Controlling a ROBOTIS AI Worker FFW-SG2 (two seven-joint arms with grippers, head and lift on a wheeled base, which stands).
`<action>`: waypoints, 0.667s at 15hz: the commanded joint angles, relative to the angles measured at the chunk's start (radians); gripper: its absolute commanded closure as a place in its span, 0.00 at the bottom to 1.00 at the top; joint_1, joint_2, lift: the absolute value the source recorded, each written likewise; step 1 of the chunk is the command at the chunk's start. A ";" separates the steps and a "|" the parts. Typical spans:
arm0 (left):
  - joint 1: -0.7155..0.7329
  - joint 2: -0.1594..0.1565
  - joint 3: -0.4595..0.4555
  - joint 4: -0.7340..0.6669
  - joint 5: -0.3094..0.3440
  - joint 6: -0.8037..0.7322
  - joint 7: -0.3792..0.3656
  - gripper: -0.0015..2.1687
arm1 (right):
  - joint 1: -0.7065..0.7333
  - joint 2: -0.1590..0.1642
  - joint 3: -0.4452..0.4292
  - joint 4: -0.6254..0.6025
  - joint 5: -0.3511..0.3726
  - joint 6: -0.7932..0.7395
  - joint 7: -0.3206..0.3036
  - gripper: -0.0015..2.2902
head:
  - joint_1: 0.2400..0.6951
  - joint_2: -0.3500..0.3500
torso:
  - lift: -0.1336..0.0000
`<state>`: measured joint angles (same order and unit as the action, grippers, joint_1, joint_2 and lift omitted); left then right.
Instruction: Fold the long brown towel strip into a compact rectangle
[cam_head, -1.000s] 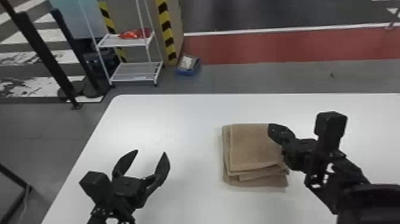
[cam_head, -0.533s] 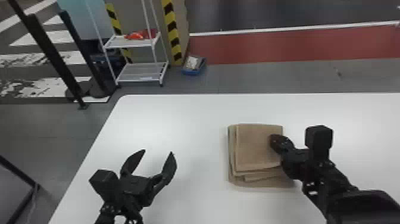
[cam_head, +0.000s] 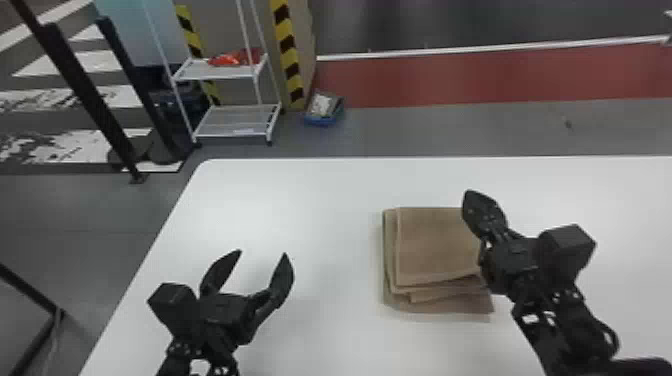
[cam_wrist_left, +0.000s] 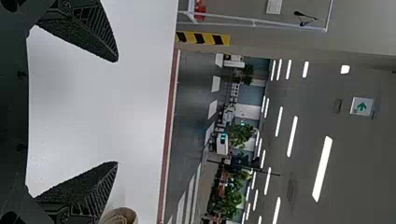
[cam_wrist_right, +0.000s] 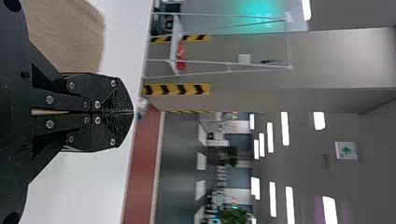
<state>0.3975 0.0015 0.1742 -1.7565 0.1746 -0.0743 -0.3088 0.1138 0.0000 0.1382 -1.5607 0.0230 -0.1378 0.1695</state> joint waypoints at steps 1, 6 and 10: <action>-0.005 -0.004 0.004 0.000 0.005 -0.003 -0.006 0.04 | 0.129 0.001 0.015 -0.176 0.003 -0.108 -0.027 0.44 | 1.00 0.75 | 0.18; -0.002 -0.004 0.001 0.008 -0.007 -0.104 -0.020 0.04 | 0.302 0.001 0.018 -0.295 0.055 -0.050 -0.162 0.01 | 1.00 0.74 | 0.18; 0.052 -0.004 0.002 0.002 -0.029 -0.248 0.031 0.04 | 0.365 0.001 0.035 -0.314 0.066 -0.050 -0.188 0.02 | 1.00 0.74 | 0.18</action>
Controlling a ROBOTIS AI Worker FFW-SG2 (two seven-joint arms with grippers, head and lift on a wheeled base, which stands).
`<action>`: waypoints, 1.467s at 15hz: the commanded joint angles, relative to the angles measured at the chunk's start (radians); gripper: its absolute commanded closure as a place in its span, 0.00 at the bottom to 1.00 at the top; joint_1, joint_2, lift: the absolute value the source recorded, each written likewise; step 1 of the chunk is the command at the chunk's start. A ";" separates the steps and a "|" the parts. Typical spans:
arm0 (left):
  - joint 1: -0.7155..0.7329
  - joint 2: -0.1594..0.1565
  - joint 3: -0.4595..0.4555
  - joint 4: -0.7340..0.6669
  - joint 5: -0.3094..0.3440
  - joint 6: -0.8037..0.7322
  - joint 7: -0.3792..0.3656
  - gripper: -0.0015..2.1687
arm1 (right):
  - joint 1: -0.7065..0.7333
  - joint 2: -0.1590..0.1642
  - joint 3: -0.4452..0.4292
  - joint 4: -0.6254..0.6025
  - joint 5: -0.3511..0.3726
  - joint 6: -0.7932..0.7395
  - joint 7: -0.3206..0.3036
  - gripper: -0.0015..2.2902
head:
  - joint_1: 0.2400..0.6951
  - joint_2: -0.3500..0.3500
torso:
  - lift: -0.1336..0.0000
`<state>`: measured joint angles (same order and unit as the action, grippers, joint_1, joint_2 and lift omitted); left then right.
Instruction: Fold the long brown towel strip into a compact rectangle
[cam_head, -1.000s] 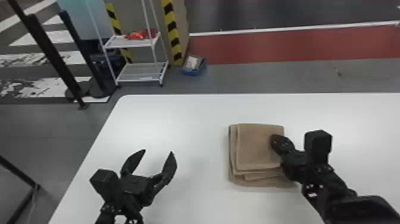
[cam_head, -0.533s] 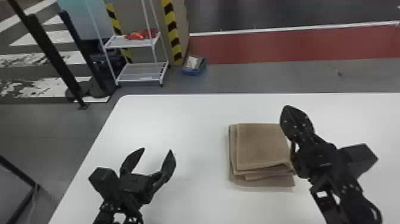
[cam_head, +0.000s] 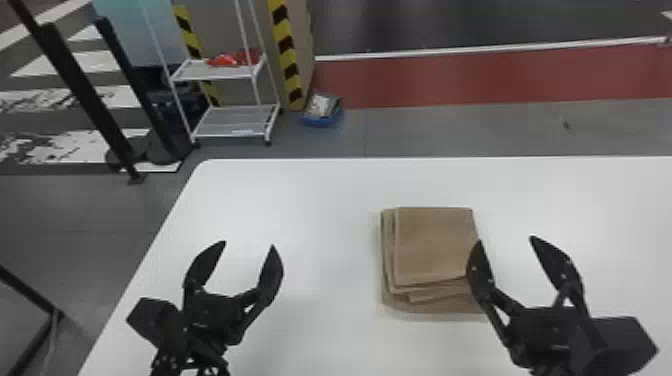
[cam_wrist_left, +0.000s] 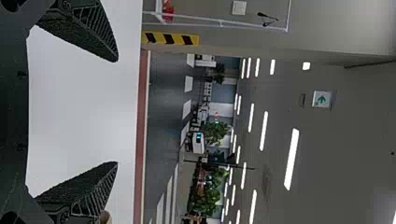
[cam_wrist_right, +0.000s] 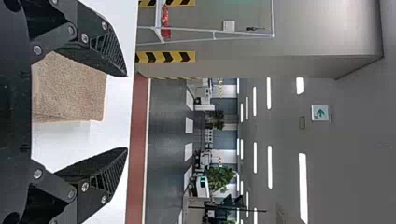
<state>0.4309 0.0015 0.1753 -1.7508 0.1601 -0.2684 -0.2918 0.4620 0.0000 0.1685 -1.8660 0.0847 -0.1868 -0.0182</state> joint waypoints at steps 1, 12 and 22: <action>0.029 -0.004 0.012 -0.009 -0.037 -0.088 0.037 0.04 | 0.030 0.001 0.006 -0.015 0.006 -0.004 0.000 0.02 | 1.00 0.75 | 0.18; 0.114 -0.004 0.053 -0.101 -0.056 -0.021 0.114 0.04 | 0.093 0.001 0.055 -0.045 0.043 -0.007 0.001 0.02 | 1.00 0.93 | 0.18; 0.160 -0.004 0.036 -0.153 -0.085 0.013 0.164 0.04 | 0.139 0.001 0.054 -0.094 0.041 0.002 0.003 0.03 | 1.00 0.94 | 0.18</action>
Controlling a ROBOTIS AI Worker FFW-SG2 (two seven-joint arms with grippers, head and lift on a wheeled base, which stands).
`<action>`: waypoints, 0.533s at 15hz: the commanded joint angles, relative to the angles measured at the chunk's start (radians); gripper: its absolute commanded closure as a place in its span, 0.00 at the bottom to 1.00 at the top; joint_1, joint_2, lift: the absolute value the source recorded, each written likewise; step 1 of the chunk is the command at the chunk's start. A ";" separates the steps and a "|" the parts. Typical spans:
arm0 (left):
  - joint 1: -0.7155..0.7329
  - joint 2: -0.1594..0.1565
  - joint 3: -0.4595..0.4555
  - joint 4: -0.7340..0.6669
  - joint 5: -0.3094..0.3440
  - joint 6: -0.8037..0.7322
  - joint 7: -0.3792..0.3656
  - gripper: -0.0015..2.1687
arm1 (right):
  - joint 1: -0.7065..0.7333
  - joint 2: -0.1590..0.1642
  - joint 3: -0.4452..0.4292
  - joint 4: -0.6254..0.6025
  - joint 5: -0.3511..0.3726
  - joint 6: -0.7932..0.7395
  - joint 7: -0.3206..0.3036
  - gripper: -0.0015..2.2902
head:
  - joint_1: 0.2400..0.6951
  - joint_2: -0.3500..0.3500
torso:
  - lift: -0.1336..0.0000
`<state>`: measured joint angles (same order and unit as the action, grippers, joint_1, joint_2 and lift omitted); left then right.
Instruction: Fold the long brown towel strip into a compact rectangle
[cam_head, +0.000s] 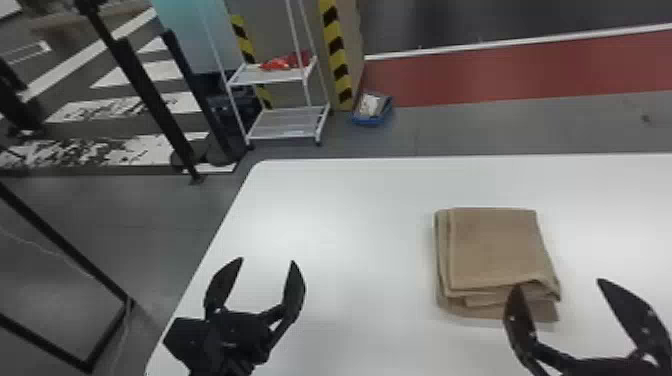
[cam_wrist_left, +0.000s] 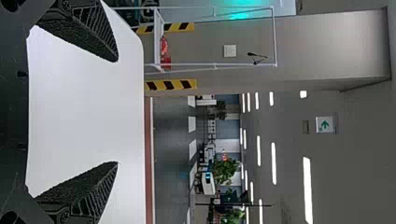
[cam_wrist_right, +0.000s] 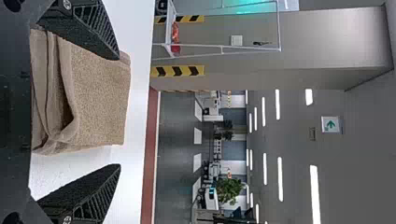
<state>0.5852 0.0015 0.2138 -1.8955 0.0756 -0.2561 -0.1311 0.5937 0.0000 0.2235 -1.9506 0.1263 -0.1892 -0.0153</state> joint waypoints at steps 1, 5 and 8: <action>0.012 -0.004 -0.002 -0.013 0.000 0.001 0.007 0.04 | 0.011 0.001 -0.001 -0.016 -0.001 0.008 0.001 0.03 | 1.00 0.94 | 0.18; 0.030 -0.004 0.001 -0.028 0.000 0.001 0.008 0.04 | 0.014 0.001 -0.001 -0.019 -0.001 0.008 0.005 0.03 | 1.00 0.94 | 0.18; 0.035 -0.004 0.004 -0.036 0.000 0.001 0.008 0.04 | 0.021 0.001 0.000 -0.019 -0.001 -0.002 0.008 0.03 | 1.00 0.94 | 0.18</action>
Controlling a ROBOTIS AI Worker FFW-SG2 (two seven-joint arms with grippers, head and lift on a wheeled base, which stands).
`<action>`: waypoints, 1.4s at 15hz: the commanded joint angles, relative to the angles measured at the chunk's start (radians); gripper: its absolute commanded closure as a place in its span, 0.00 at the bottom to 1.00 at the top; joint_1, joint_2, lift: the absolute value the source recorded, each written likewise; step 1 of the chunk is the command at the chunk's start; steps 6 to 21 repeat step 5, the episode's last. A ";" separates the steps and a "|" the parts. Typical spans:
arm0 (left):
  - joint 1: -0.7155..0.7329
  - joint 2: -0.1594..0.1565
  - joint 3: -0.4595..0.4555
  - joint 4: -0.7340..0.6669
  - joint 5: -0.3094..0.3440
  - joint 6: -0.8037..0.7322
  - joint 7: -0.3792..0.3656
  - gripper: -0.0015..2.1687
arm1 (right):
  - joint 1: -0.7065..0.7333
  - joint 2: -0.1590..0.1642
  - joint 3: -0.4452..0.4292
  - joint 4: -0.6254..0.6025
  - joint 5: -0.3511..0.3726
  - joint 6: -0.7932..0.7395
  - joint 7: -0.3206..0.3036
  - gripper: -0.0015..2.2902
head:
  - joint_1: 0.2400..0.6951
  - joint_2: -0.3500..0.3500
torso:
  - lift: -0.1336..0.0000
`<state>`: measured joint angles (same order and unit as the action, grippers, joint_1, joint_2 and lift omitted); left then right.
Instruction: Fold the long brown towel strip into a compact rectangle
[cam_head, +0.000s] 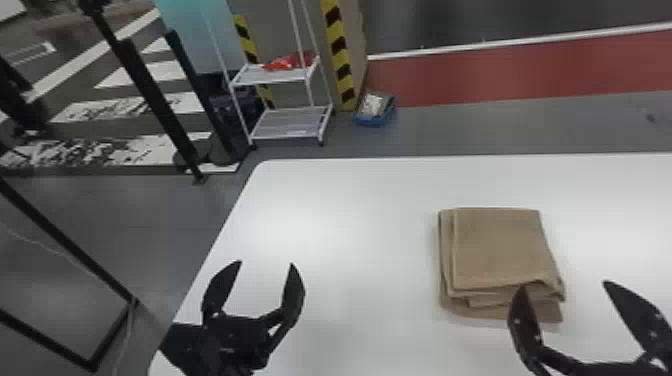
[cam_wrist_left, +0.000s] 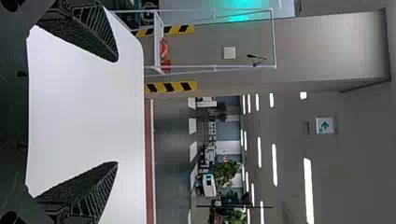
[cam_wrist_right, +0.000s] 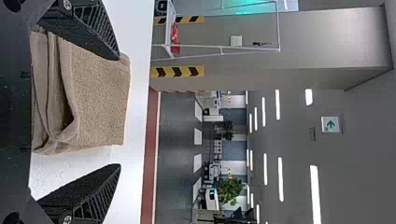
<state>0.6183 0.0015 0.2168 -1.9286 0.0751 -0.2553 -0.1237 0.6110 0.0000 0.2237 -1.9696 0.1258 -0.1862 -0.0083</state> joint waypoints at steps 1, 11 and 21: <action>0.001 -0.004 -0.001 -0.004 0.000 0.000 -0.001 0.04 | 0.007 0.001 0.000 0.000 0.000 -0.008 0.002 0.03 | 1.00 0.95 | 0.18; 0.001 -0.004 -0.004 -0.004 0.000 0.000 -0.001 0.04 | 0.007 0.001 0.000 0.000 0.000 -0.011 0.007 0.03 | 1.00 0.95 | 0.18; 0.001 -0.004 -0.004 -0.004 0.000 0.000 -0.001 0.04 | 0.007 0.001 0.000 0.000 0.000 -0.011 0.007 0.03 | 1.00 0.95 | 0.18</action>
